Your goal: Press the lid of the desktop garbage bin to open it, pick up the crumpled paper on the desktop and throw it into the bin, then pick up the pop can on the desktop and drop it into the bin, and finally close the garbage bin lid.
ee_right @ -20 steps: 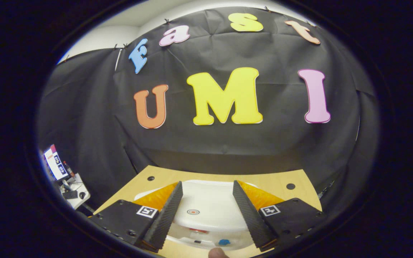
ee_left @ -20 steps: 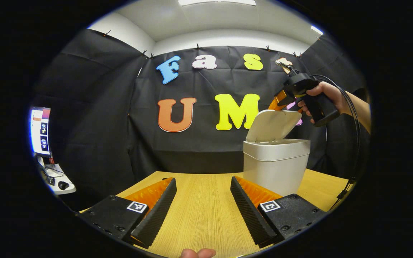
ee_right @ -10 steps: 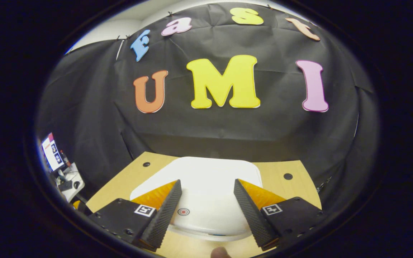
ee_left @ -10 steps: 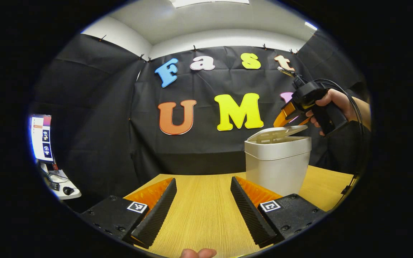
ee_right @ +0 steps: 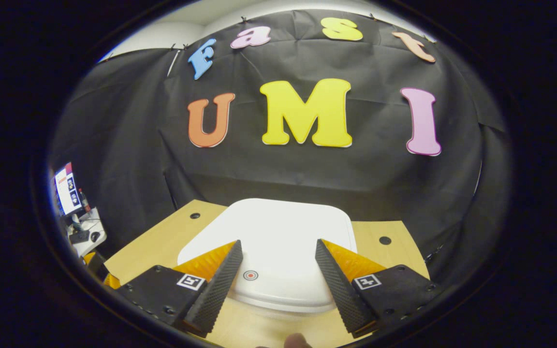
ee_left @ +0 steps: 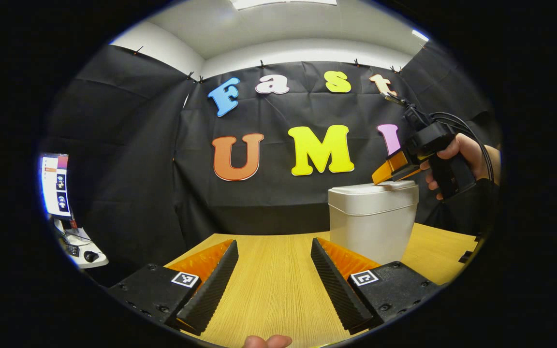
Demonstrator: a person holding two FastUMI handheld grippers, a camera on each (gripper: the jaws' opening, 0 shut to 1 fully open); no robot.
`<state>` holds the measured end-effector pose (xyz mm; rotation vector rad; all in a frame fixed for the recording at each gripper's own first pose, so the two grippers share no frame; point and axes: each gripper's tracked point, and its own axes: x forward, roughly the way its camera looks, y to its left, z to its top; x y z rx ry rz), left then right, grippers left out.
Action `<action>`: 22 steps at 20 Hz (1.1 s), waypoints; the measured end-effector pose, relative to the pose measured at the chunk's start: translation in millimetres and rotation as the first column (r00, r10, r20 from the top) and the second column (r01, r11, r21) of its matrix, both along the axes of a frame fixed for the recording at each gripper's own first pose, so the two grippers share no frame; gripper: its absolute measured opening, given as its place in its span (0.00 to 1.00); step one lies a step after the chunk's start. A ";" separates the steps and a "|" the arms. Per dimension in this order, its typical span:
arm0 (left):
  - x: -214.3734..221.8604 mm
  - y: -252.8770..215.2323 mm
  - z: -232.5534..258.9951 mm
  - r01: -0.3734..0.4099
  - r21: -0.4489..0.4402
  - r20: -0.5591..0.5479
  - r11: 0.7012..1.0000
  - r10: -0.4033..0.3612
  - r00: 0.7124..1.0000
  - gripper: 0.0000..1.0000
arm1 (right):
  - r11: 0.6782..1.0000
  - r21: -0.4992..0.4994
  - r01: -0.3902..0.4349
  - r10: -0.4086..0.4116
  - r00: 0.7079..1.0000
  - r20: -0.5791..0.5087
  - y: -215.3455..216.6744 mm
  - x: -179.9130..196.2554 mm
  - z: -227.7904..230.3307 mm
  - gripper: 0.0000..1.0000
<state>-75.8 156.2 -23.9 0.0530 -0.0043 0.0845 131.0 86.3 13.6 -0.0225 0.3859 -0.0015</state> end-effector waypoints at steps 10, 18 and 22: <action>2.8 8.5 -6.4 -0.017 -0.025 -0.017 1.000 0.017 1.000 0.98 | 0.999 -0.020 -0.032 0.033 0.998 0.056 -0.8 -3.9 -6.4 0.97; 3.4 8.3 -6.3 -0.011 -0.034 -0.020 0.999 0.011 1.000 0.98 | 0.998 -0.035 -0.051 0.052 0.999 0.016 -3.1 -5.1 -15.4 0.98; 0.5 9.8 -2.5 -0.019 -0.028 -0.015 0.999 0.018 1.000 0.98 | 0.999 -0.027 -0.043 0.044 0.998 0.048 -4.0 -5.4 -14.8 0.98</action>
